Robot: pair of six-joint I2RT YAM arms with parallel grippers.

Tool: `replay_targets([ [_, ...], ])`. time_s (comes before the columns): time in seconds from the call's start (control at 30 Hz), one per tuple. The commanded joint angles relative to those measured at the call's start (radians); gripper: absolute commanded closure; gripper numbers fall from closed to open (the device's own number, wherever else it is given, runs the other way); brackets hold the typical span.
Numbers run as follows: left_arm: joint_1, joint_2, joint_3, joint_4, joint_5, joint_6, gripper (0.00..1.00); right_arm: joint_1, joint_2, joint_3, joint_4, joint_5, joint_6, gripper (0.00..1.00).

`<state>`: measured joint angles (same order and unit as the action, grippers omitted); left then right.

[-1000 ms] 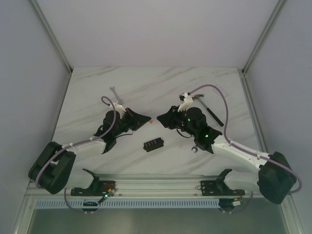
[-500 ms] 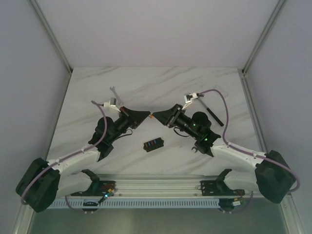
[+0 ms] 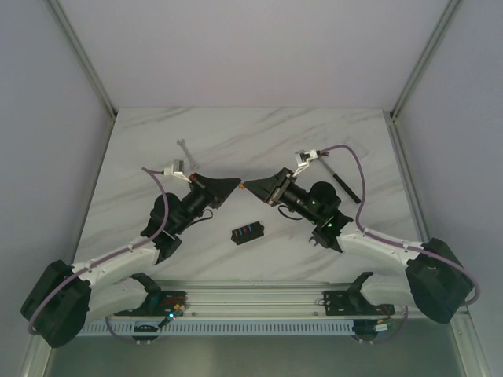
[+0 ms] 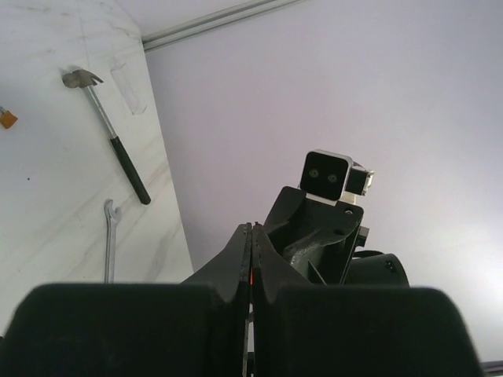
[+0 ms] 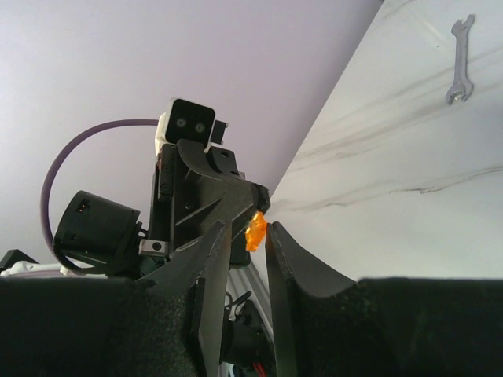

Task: Snap on the fuse box
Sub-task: Pick up the fuse from the center of the board.

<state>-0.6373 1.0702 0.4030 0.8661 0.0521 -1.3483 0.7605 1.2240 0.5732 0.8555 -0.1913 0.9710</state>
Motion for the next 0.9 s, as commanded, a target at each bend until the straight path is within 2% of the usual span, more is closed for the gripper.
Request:
replay_targets([
  [0.0, -0.011, -0.012, -0.018, 0.076, -0.019, -0.034, 0.98, 0.006, 0.011, -0.022, 0.072, -0.007, 0.015, 0.69],
  [0.23, -0.017, -0.023, -0.018, 0.070, -0.033, -0.033, 0.97, 0.005, 0.015, -0.032, 0.085, 0.001, 0.018, 0.70],
  [0.87, -0.036, -0.013, -0.025, 0.082, -0.056, -0.043, 0.98, 0.011, 0.038, -0.027, 0.168, -0.038, 0.040, 0.86],
])
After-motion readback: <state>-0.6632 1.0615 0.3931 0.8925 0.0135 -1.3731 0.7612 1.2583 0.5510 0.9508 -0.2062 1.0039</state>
